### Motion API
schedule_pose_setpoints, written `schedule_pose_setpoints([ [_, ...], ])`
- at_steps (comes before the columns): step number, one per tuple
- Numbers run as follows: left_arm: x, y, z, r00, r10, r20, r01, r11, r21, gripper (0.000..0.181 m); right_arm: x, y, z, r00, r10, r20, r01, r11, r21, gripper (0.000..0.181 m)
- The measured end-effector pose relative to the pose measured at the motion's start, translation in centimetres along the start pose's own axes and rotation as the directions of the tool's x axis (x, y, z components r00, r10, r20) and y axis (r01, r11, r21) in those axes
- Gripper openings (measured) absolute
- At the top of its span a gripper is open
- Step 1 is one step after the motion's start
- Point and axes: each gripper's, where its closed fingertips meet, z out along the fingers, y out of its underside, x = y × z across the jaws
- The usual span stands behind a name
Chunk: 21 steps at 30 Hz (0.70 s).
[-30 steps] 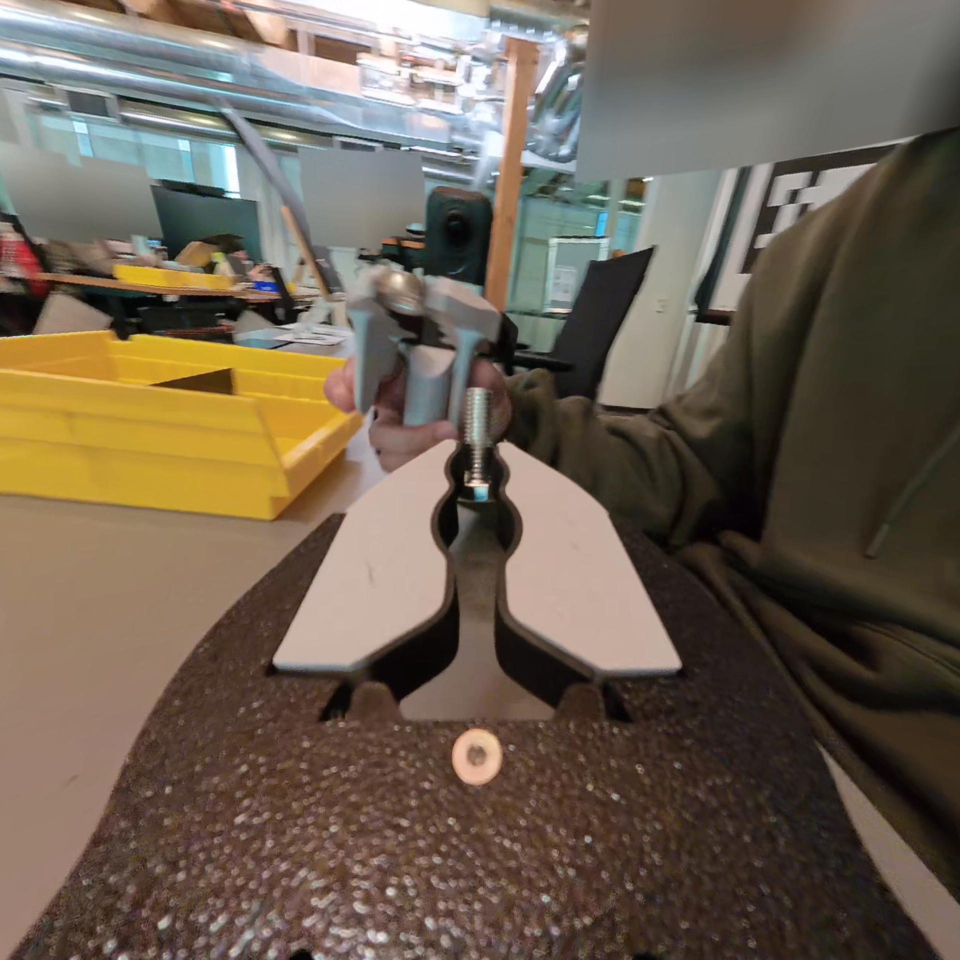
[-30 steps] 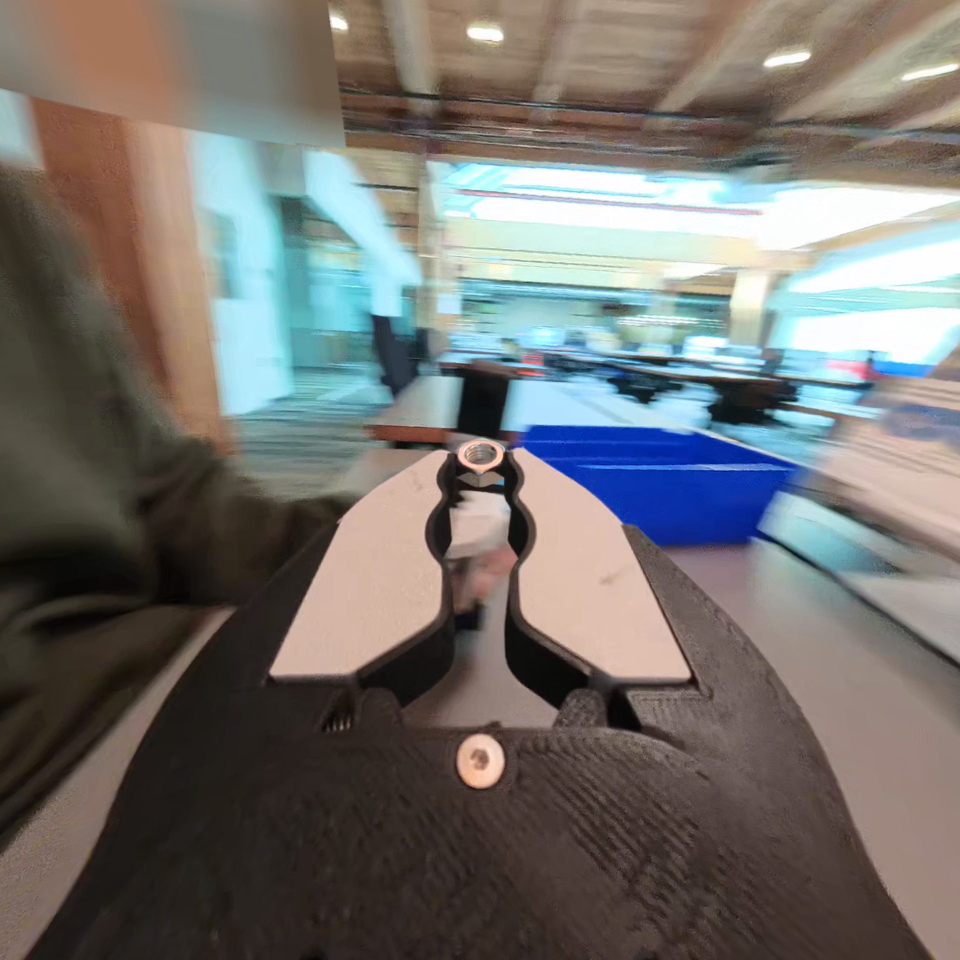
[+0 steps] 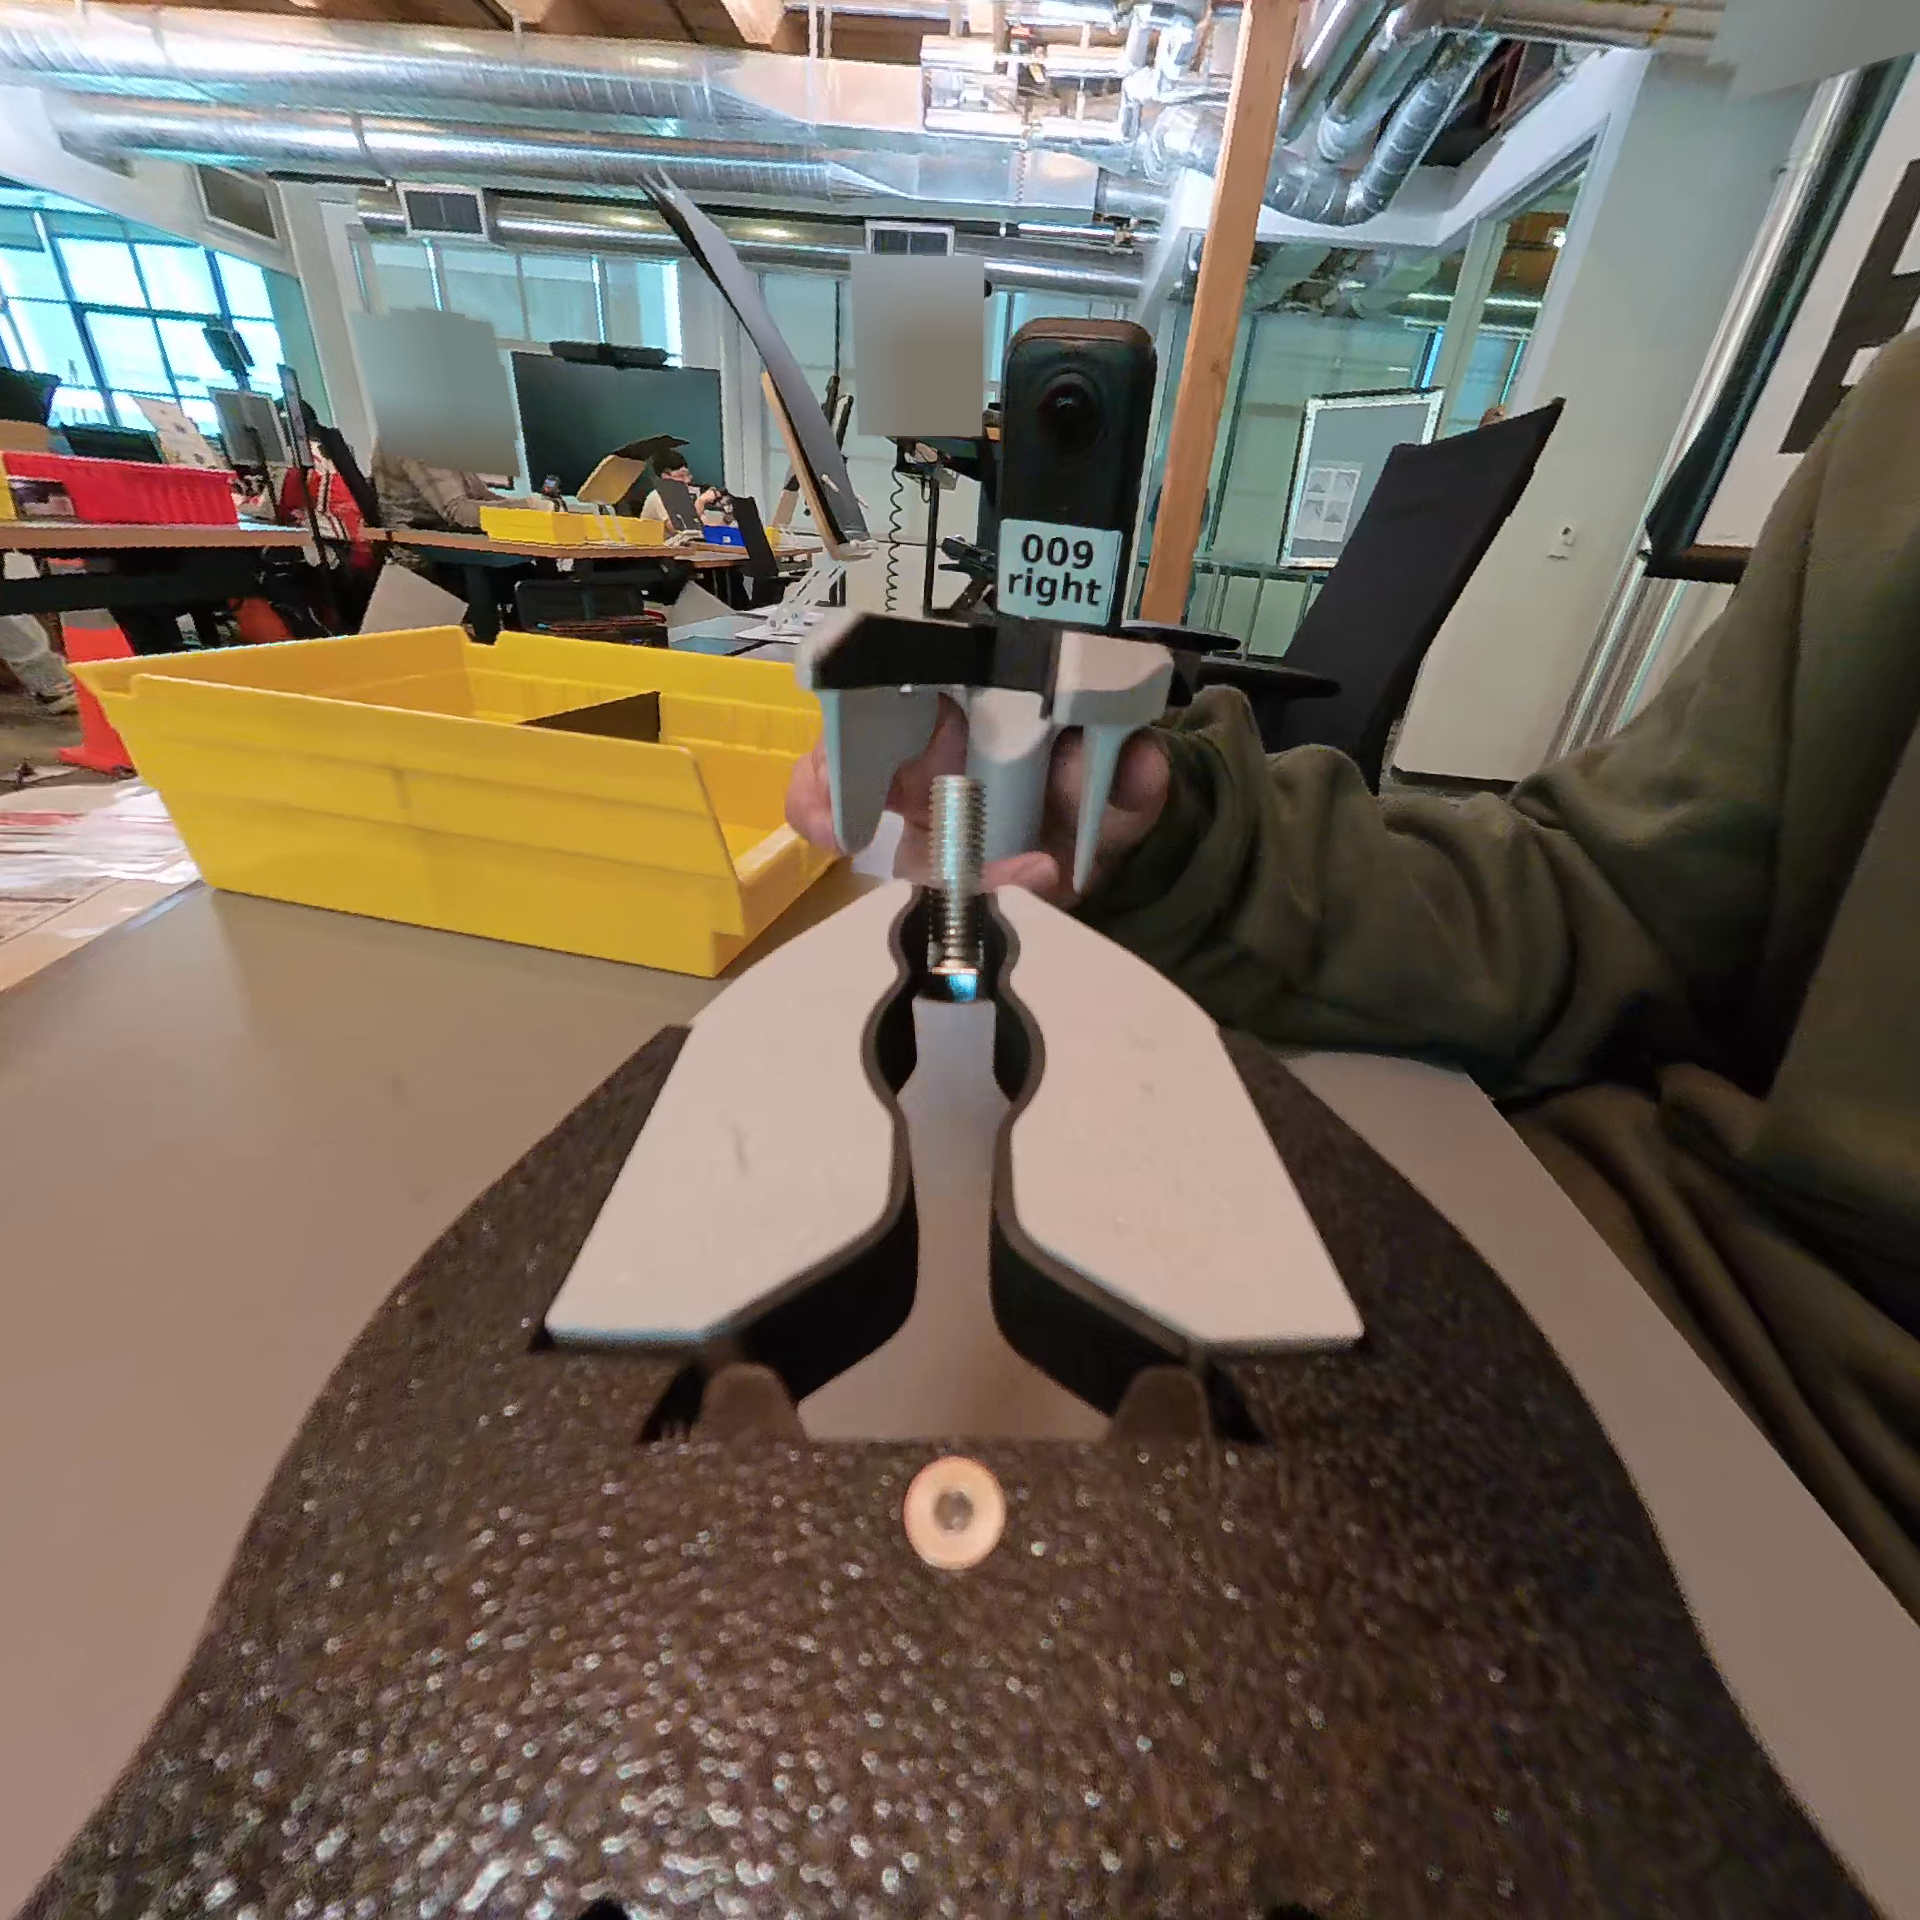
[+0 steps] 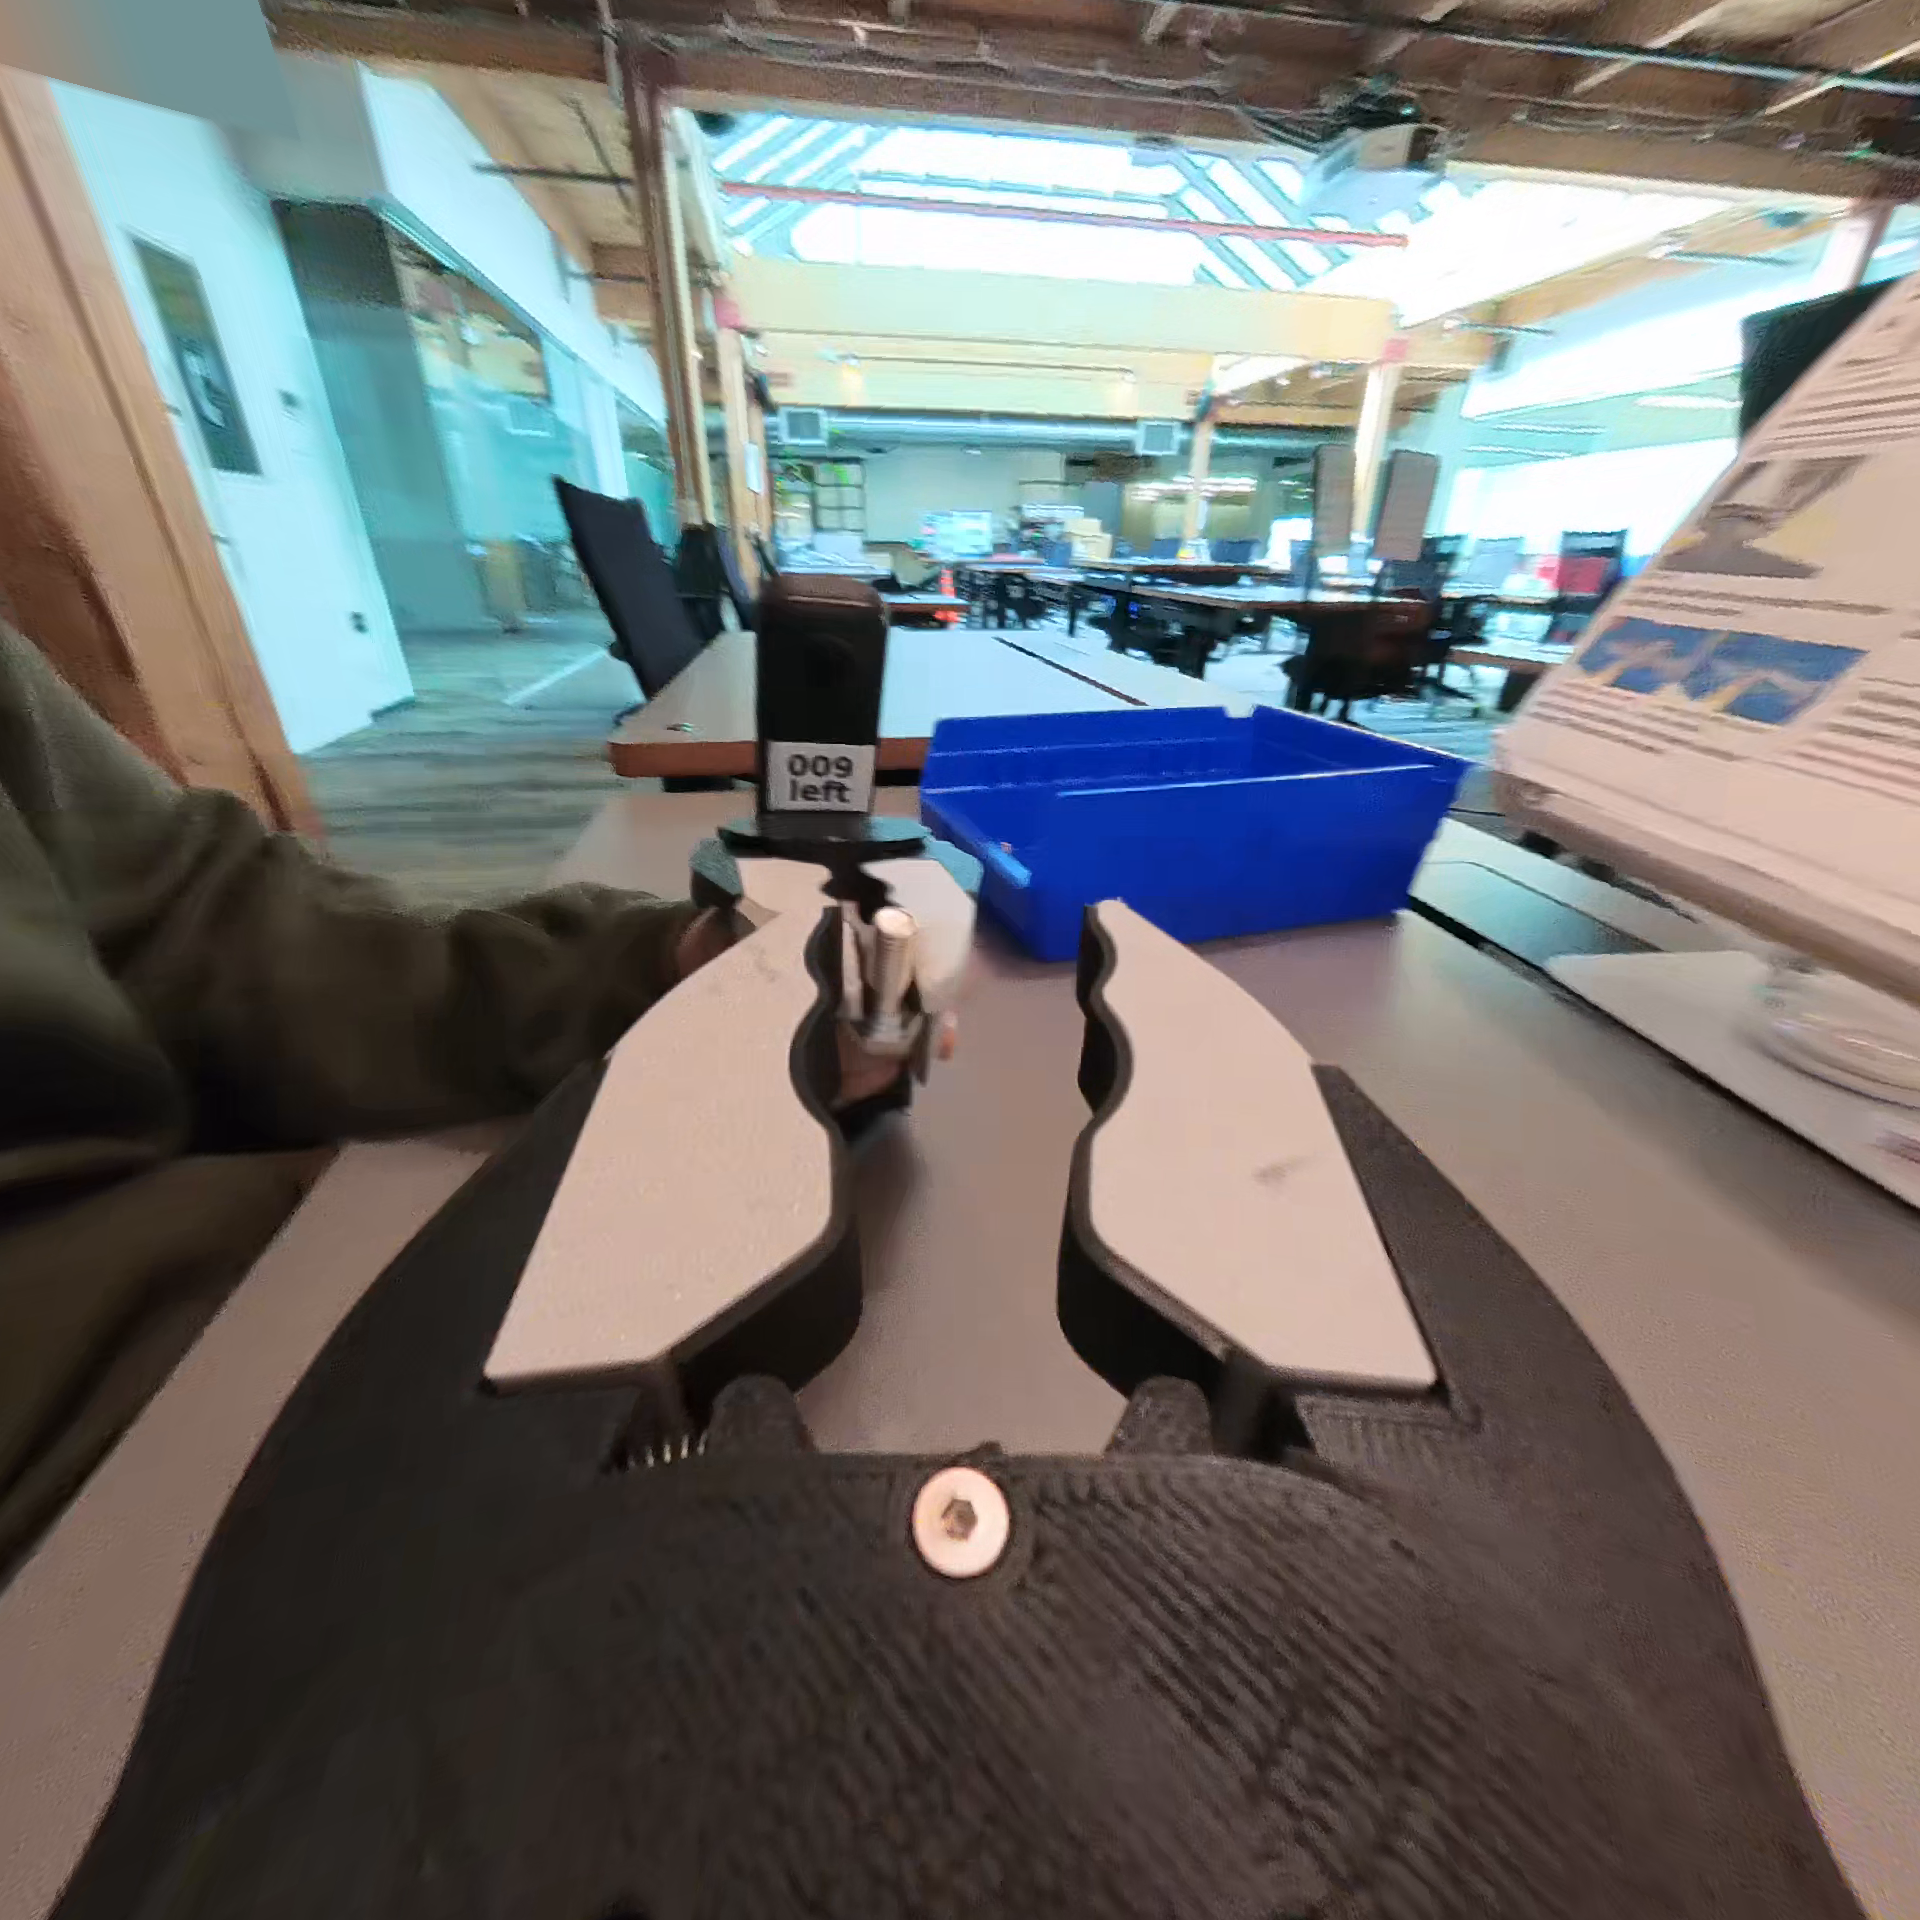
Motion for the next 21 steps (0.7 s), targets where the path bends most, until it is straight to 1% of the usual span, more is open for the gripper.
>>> schedule_pose_setpoints([
  [3,0.0,0.0,0.1,1.000,0.004,0.000,-0.004,1.000,0.001,0.009,-1.4,1.1,1.6,0.999,0.001,0.052,0.001,0.999,-0.036,0.034],
  [4,0.1,0.0,0.0,1.000,0.003,-0.005,-0.003,1.000,0.004,0.009,-1.6,1.4,1.9,0.999,-0.010,0.050,0.013,0.999,-0.047,0.026],
  [7,0.2,-0.1,0.1,1.000,0.008,-0.008,-0.008,1.000,0.009,0.009,-1.8,1.8,2.4,0.999,-0.004,0.054,0.006,0.999,-0.045,0.020],
  [9,0.2,0.0,0.1,1.000,0.014,-0.007,-0.014,1.000,0.002,0.009,-1.8,1.9,2.7,0.999,0.001,0.048,0.001,0.999,-0.045,0.010],
  [12,0.0,0.0,0.1,1.000,0.020,0.006,-0.020,1.000,0.008,0.009,-1.8,2.0,2.8,0.998,-0.048,0.051,0.052,0.996,-0.073,0.009],
  [15,-1.0,-0.1,0.3,0.997,0.017,0.078,-0.019,0.999,0.032,0.014,-1.3,1.9,2.6,0.993,-0.113,0.015,0.114,0.989,-0.095,0.009],
  [17,-2.0,-0.2,0.0,0.989,0.010,0.146,-0.015,0.999,0.036,0.032,0.2,1.3,1.9,0.980,-0.180,-0.082,0.171,0.979,-0.110,0.009],
  [18,-2.5,-0.3,-0.2,0.985,0.005,0.170,-0.012,0.999,0.040,0.036,1.7,0.8,1.1,0.962,-0.216,-0.164,0.198,0.973,-0.120,0.010],
  [20,-2.9,-0.6,-0.7,0.982,-0.014,0.187,0.001,0.998,0.066,0.036,5.7,-0.5,-1.5,0.891,-0.278,-0.360,0.232,0.958,-0.166,0.010],
  [21,-3.0,-0.7,-0.9,0.982,-0.024,0.187,0.009,0.997,0.077,0.035,7.9,-1.5,-3.1,0.833,-0.305,-0.461,0.243,0.951,-0.191,0.009],
])
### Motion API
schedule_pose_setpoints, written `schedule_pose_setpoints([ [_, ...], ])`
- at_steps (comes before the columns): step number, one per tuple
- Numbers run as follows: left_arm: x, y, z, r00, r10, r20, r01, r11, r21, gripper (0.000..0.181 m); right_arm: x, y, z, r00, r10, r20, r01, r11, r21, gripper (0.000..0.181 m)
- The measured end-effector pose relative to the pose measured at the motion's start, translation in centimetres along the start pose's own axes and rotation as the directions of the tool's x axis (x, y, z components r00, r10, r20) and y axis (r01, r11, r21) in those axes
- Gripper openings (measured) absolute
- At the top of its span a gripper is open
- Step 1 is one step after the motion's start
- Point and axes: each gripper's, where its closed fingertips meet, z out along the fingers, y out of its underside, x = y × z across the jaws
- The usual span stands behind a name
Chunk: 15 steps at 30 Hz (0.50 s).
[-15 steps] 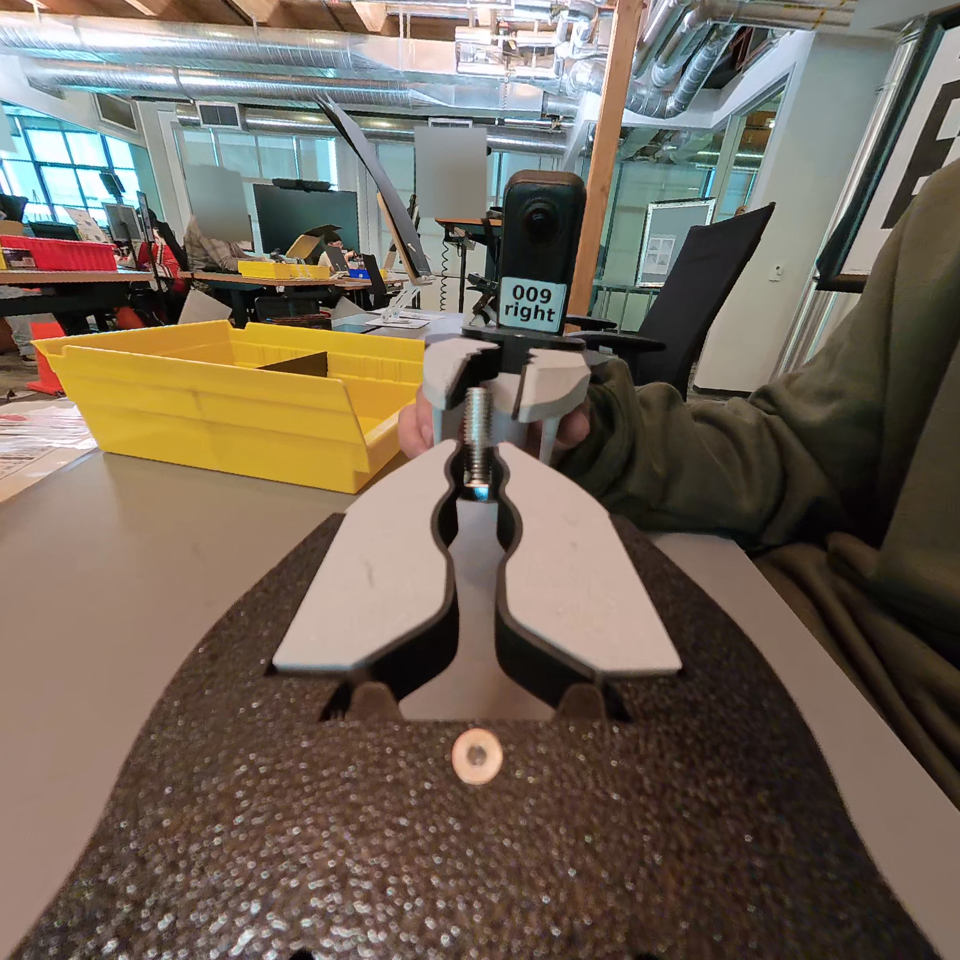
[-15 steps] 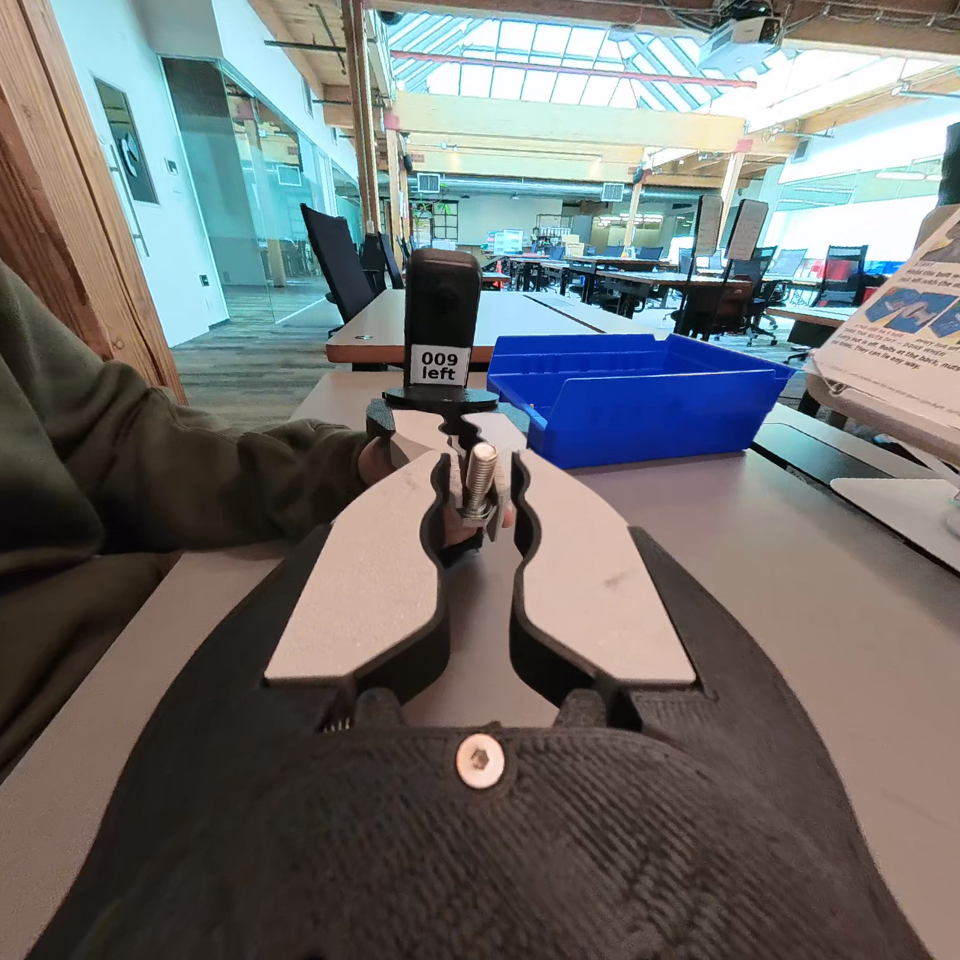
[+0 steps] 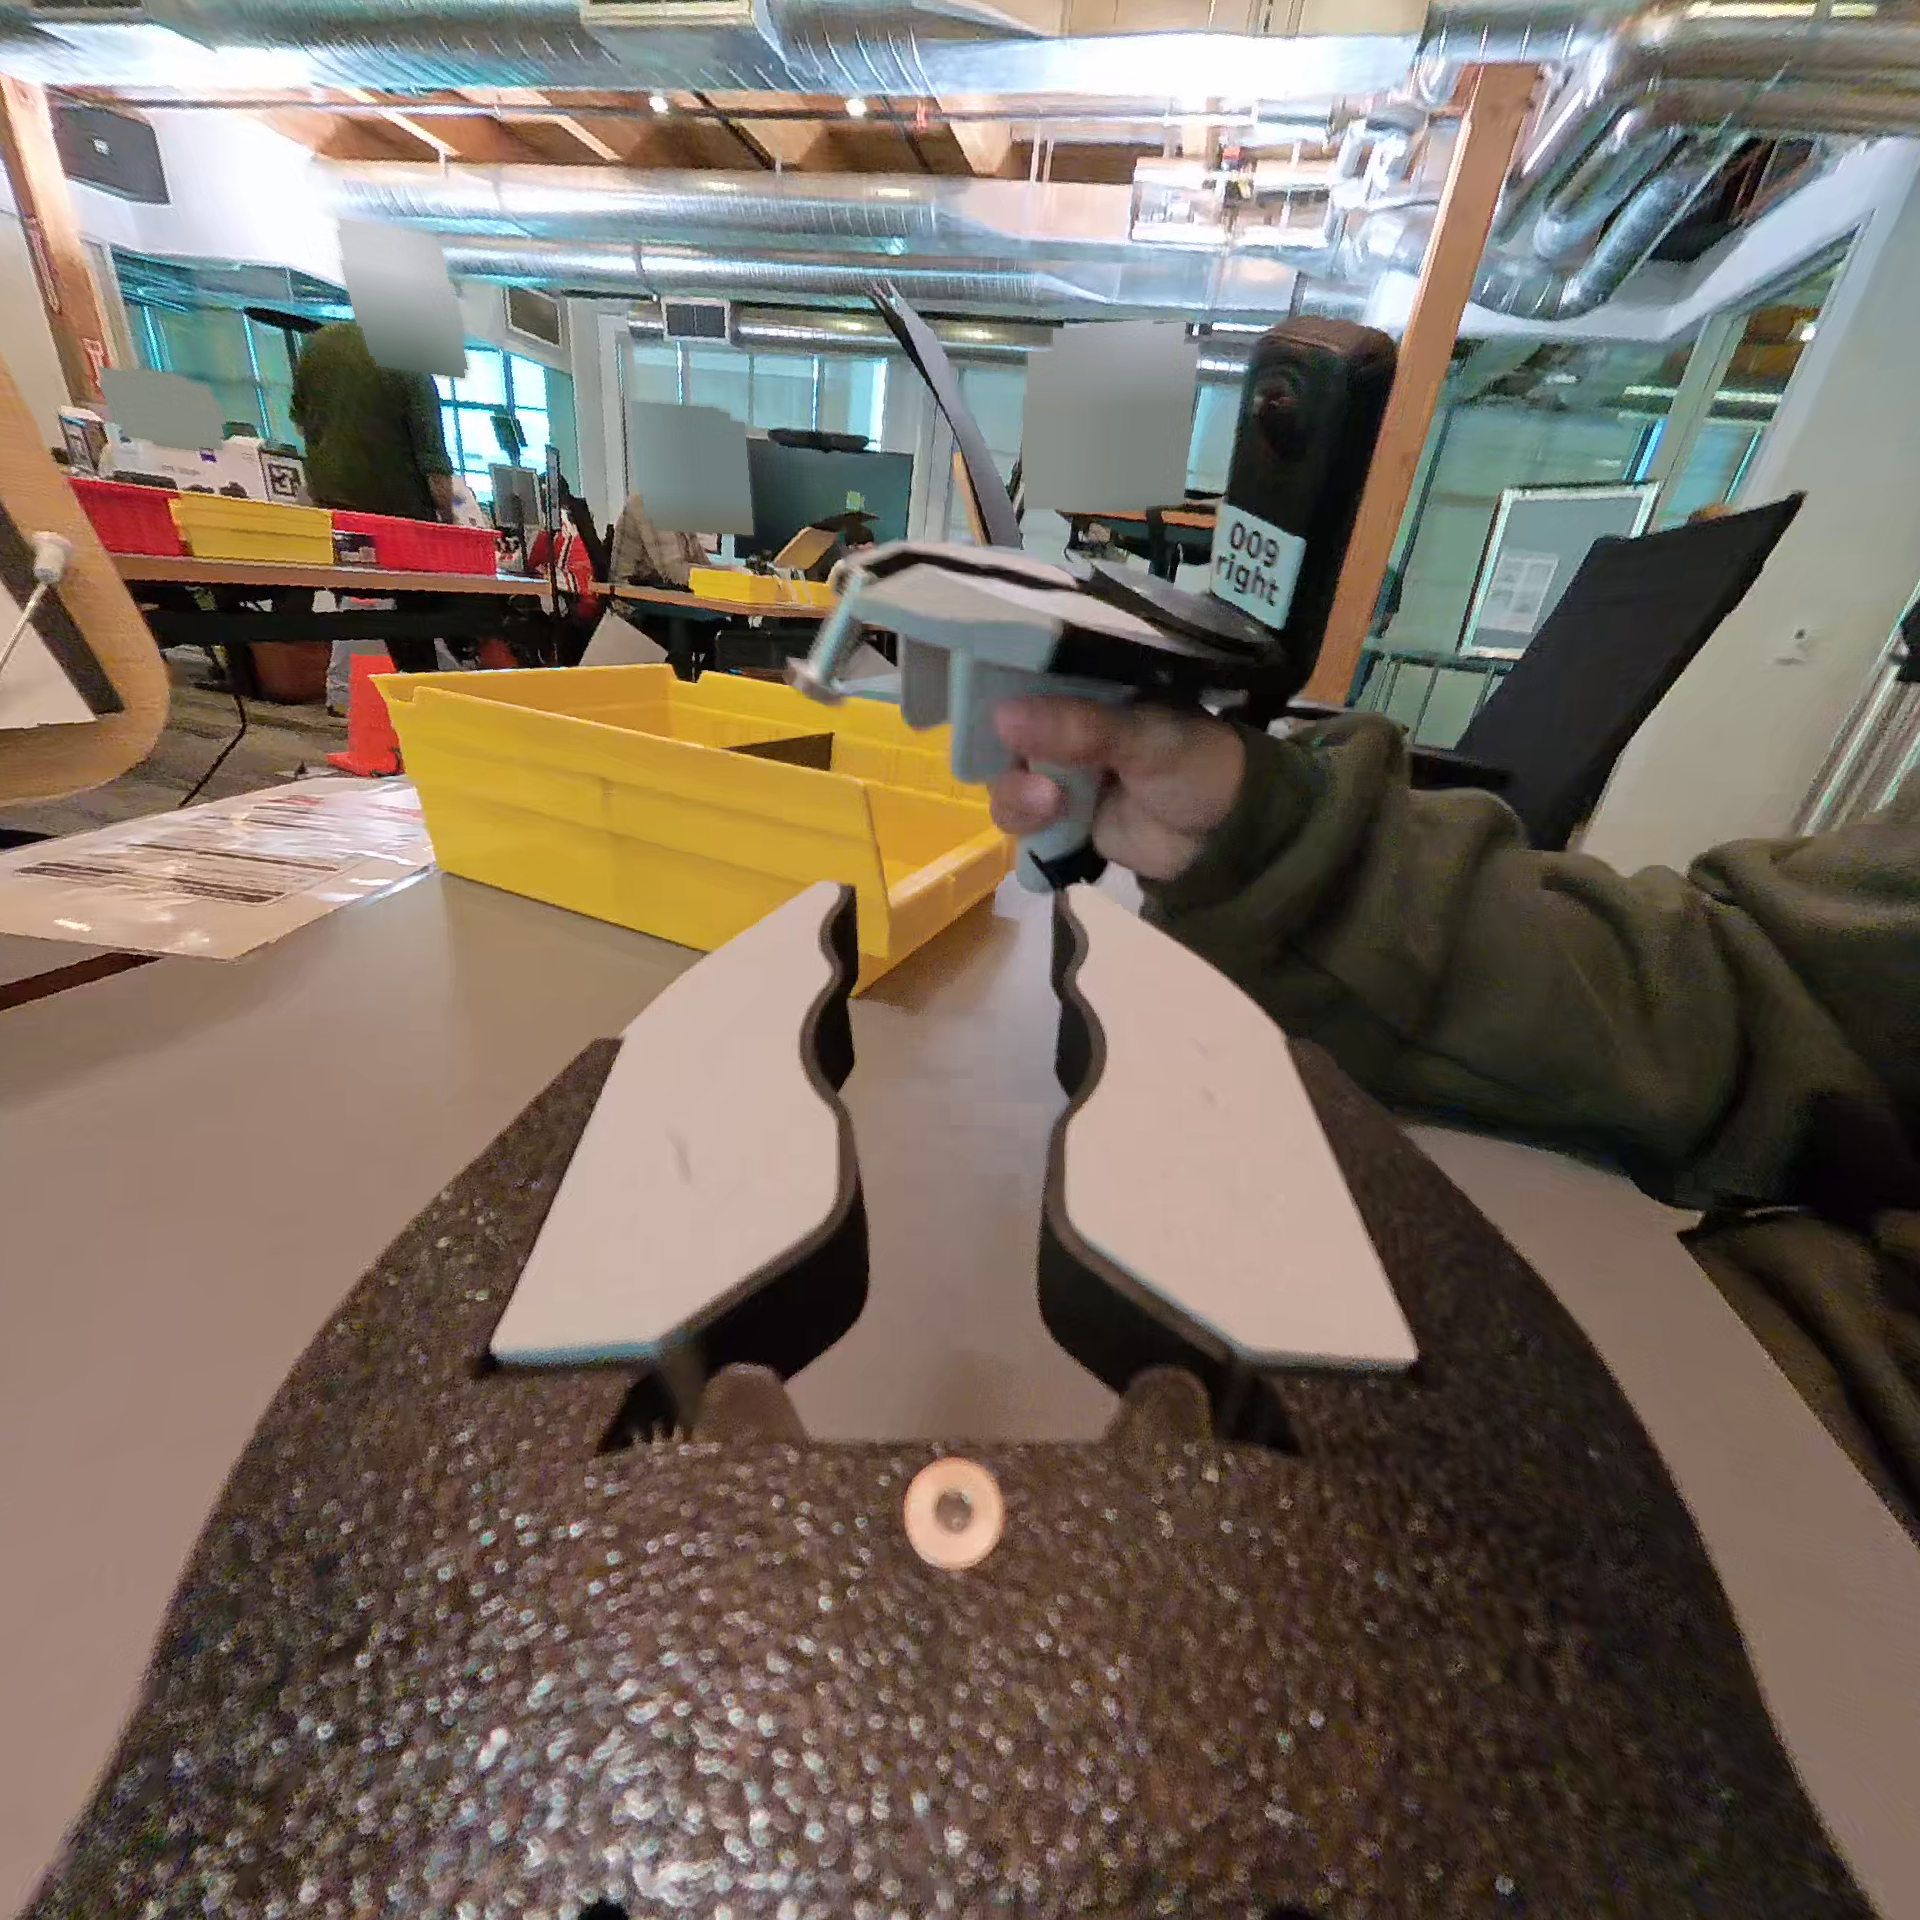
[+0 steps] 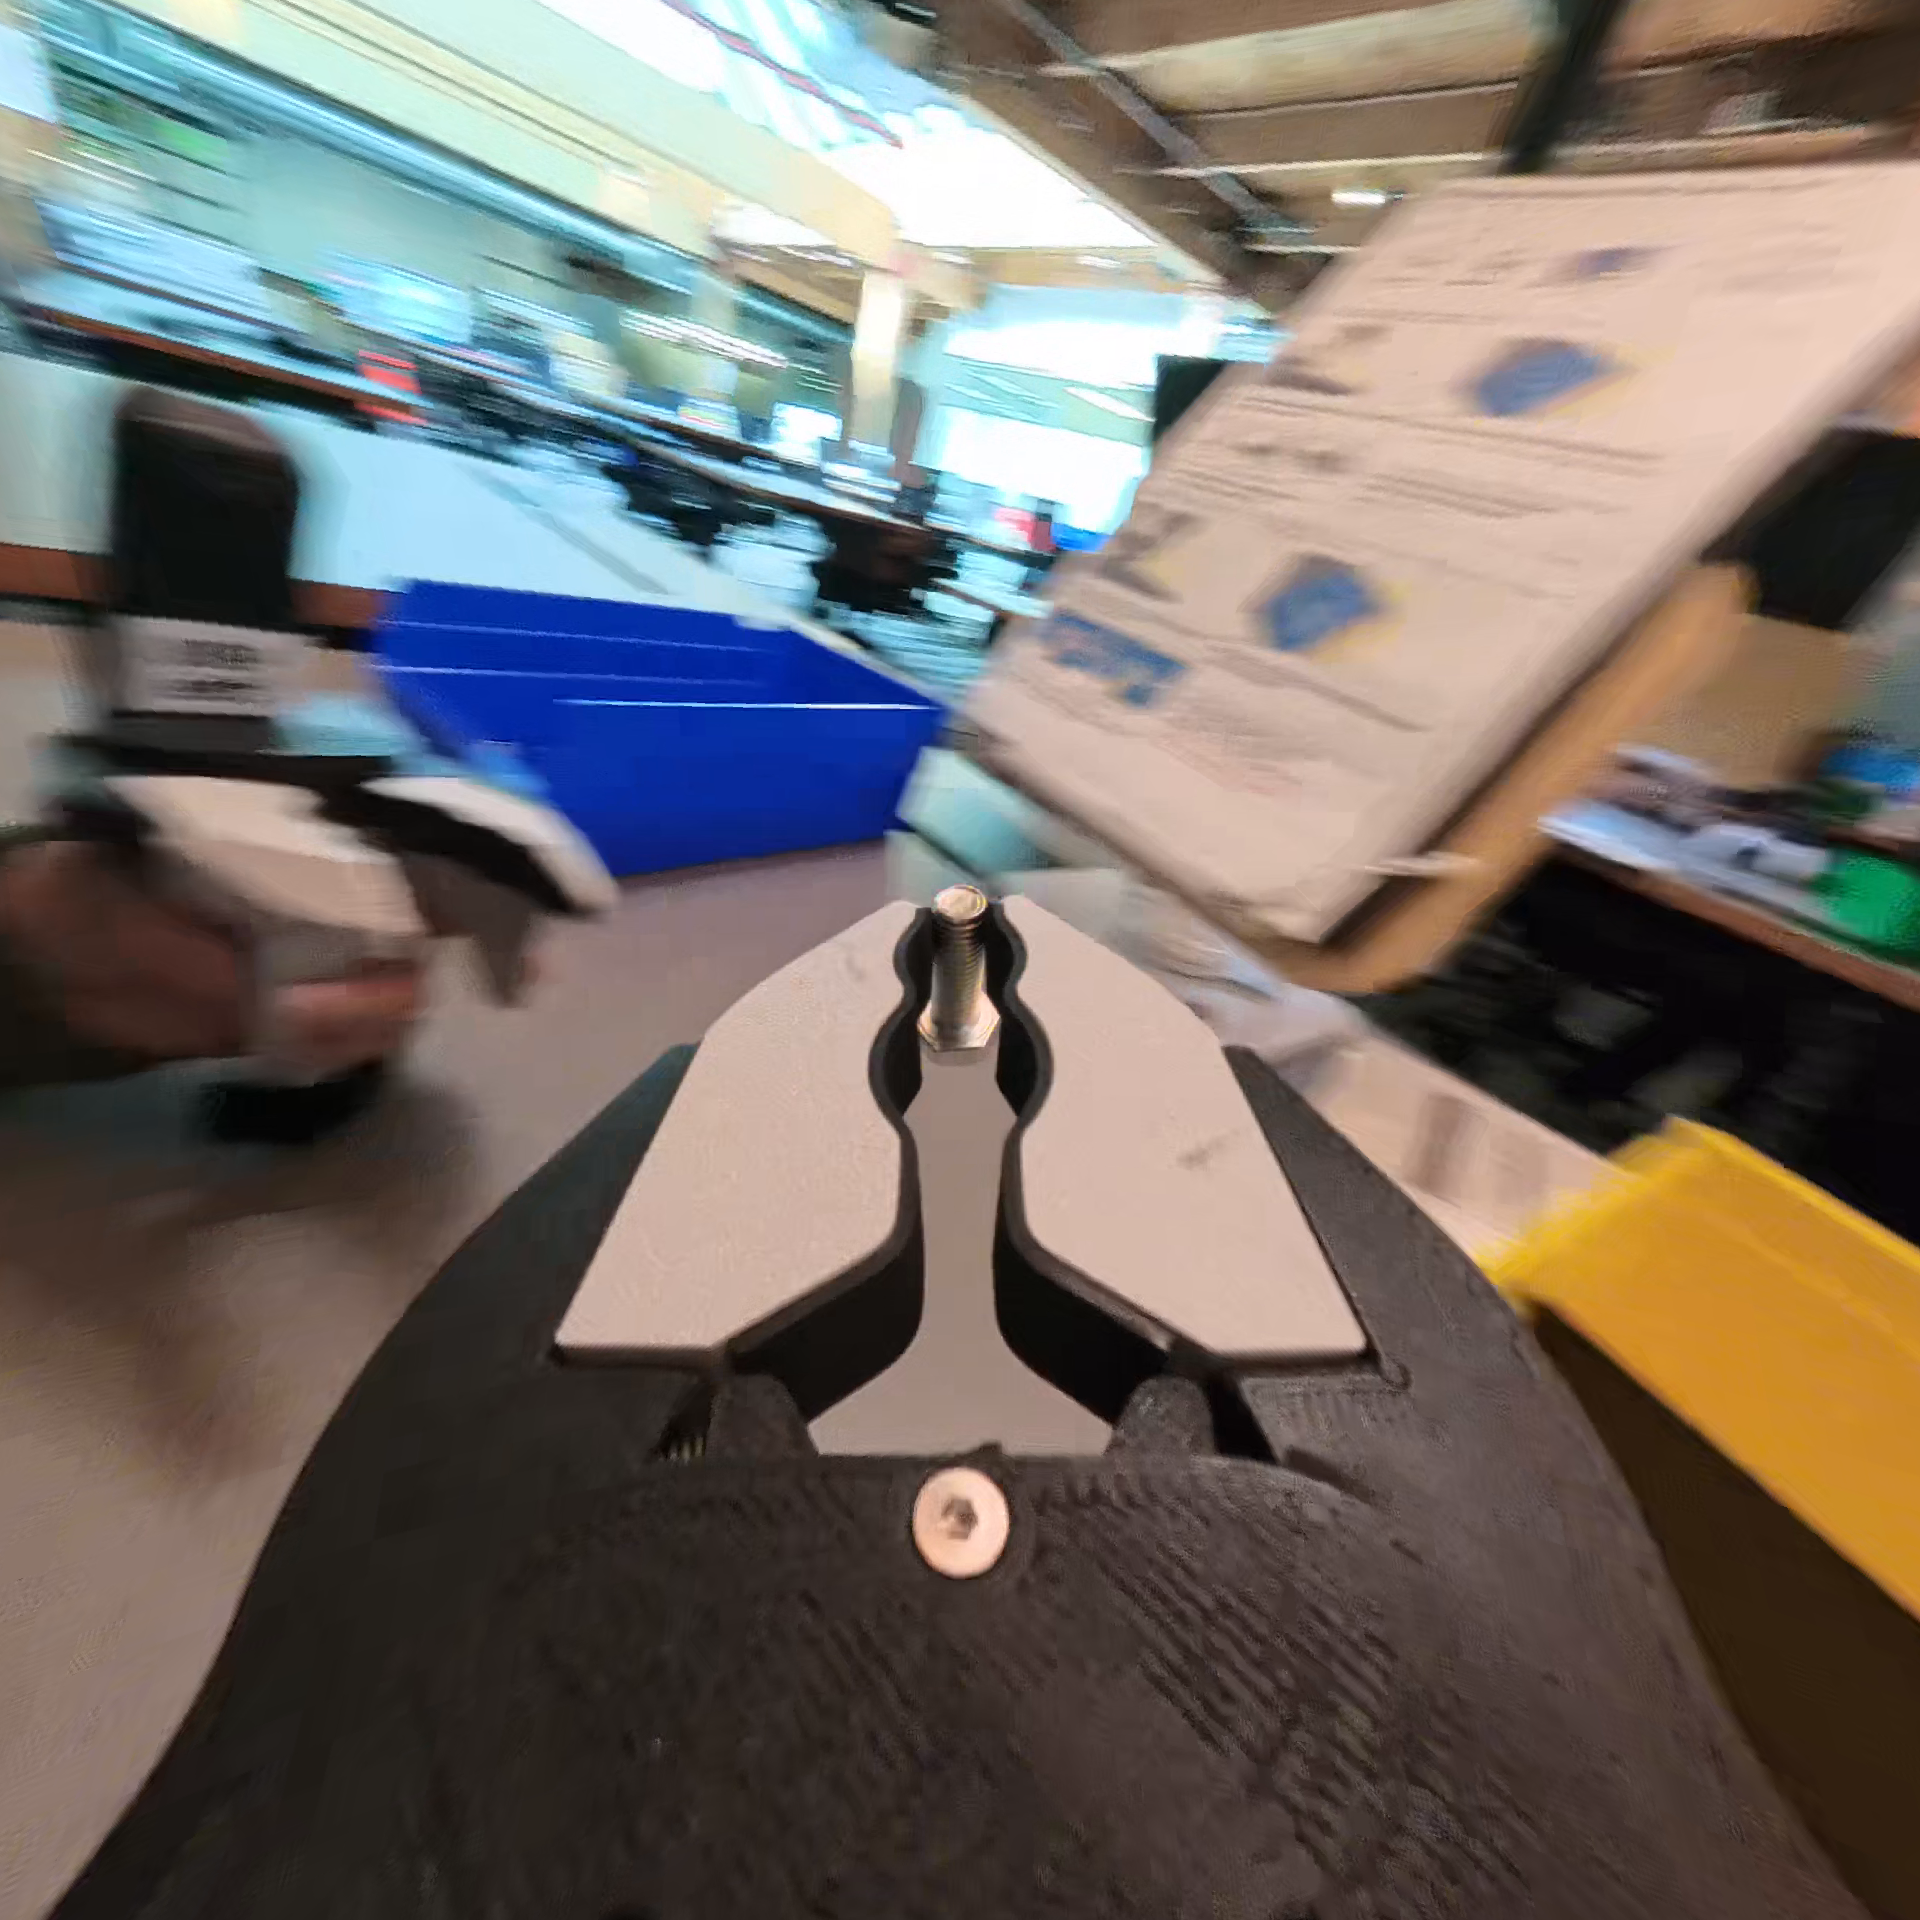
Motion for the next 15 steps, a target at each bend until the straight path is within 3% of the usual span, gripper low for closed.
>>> schedule_pose_setpoints([
  [2,-0.3,0.0,-0.2,1.000,-0.010,0.010,0.010,1.000,0.000,0.034,5.9,0.8,-0.7,0.977,-0.093,-0.190,0.068,0.989,-0.132,0.009],
  [4,-0.3,0.1,-0.2,1.000,-0.005,0.006,0.005,1.000,-0.012,0.032,11.7,2.6,-1.3,0.922,-0.251,-0.295,0.142,0.928,-0.345,0.010],
  [8,-0.1,0.4,0.0,1.000,0.016,0.001,-0.016,0.999,-0.041,0.031,20.6,5.8,-2.1,0.814,-0.442,-0.377,0.152,0.789,-0.596,0.010],
  [13,0.0,0.7,0.1,0.999,0.037,0.003,-0.037,0.997,-0.061,0.031,24.8,11.5,-2.5,0.816,-0.404,-0.414,-0.016,0.699,-0.715,0.013],
  [15,0.0,0.8,0.1,0.999,0.050,0.007,-0.049,0.996,-0.075,0.031,25.2,12.3,-3.2,0.787,-0.415,-0.457,-0.058,0.688,-0.724,0.036],
])
